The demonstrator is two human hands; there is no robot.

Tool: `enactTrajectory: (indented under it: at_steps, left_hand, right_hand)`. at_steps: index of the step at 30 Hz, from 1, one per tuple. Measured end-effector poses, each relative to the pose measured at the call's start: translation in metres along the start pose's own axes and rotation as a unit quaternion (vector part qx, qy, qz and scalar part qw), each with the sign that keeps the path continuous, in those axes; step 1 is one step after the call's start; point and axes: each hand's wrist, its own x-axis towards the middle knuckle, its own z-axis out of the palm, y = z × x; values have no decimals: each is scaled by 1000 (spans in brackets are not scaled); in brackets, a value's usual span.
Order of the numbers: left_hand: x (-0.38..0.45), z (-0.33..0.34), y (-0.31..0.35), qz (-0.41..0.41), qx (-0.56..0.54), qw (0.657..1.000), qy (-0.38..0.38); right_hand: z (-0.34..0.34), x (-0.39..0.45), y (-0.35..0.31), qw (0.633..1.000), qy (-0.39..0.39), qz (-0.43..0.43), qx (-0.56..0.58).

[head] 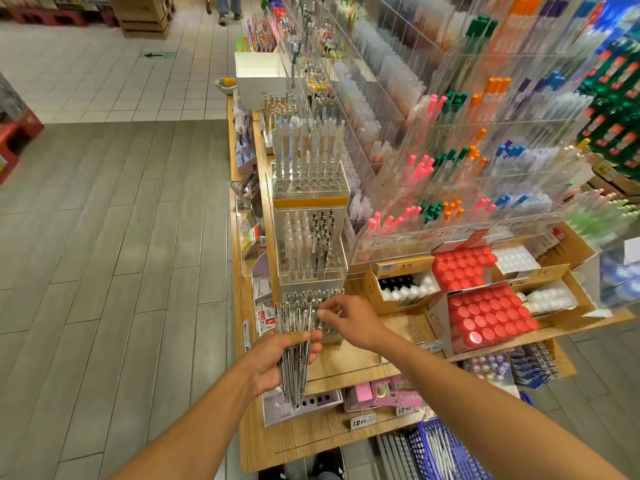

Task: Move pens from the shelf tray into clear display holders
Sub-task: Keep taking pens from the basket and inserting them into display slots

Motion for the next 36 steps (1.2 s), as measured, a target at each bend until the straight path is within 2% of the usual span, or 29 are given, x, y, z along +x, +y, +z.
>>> enactTrajectory:
  at_steps: [2, 7, 11, 16, 21, 28, 36]
  left_hand:
    - [-2, 4, -1, -1, -5, 1000, -3]
    - [-3, 10, -4, 9, -28, 1000, 0]
    - [-4, 7, -4, 32, -55, 998, 9]
    - [-4, -4, -6, 55, -101, 992, 46]
    - [-4, -8, -12, 47, -102, 992, 62]
    - [-4, -8, -14, 46, -55, 995, 74]
    - [-5, -9, -15, 30, -57, 995, 79]
  right_hand:
    - [3, -2, -8, 994, -37, 33, 102]
    - [1, -1, -16, 972, -60, 92, 208]
    - [-21, 0, -16, 962, -33, 97, 253]
    - [-39, -2, -9, 995, 8, -6, 99]
    - [-34, -4, -1, 993, -5, -99, -63]
    - [-22, -4, 8, 984, -19, -117, -132]
    - [-15, -3, 11, 971, -35, -126, -201]
